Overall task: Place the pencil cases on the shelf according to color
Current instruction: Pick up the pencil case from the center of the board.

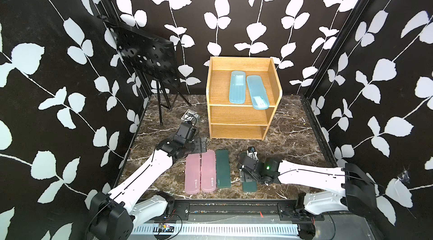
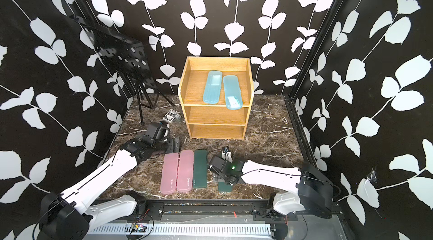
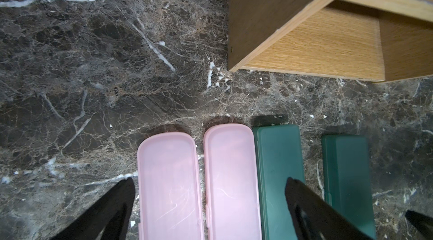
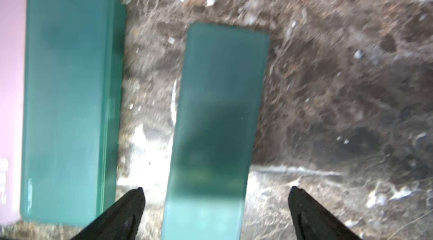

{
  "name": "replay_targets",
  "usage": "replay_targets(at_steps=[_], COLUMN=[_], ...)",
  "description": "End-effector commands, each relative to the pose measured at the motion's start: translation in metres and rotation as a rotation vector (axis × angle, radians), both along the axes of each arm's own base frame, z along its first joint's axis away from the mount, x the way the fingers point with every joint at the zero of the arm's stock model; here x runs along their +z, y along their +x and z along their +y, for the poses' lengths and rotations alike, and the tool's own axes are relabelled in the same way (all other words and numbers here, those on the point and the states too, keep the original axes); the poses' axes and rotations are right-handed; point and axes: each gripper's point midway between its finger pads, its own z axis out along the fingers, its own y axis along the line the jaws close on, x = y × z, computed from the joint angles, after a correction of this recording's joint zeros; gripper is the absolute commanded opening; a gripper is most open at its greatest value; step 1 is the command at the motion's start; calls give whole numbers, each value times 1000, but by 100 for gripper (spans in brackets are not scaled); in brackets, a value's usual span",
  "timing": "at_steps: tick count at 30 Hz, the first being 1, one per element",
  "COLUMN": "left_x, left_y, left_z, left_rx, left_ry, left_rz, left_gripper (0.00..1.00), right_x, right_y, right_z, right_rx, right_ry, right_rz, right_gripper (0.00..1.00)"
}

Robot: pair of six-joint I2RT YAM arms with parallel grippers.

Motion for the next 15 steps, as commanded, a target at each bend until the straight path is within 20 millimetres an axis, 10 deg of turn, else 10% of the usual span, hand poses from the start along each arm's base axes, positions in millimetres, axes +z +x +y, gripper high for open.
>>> replay_targets(at_steps=[1,6,15], left_x=[3,4,7], left_y=[1,0,-4], left_z=[0,-1,3], left_rx=[9,1,-3], left_ry=[-10,-14,3], left_rz=[-14,-11,-20], left_gripper=[99,99,99], right_x=[-21,-38,-56], right_y=[-14,-21,-25], right_z=[-5,11,-25], right_rx=[-36,-39,-184], right_ry=[-37,-74,-84], right_rz=[33,49,32], right_gripper=[99,99,100])
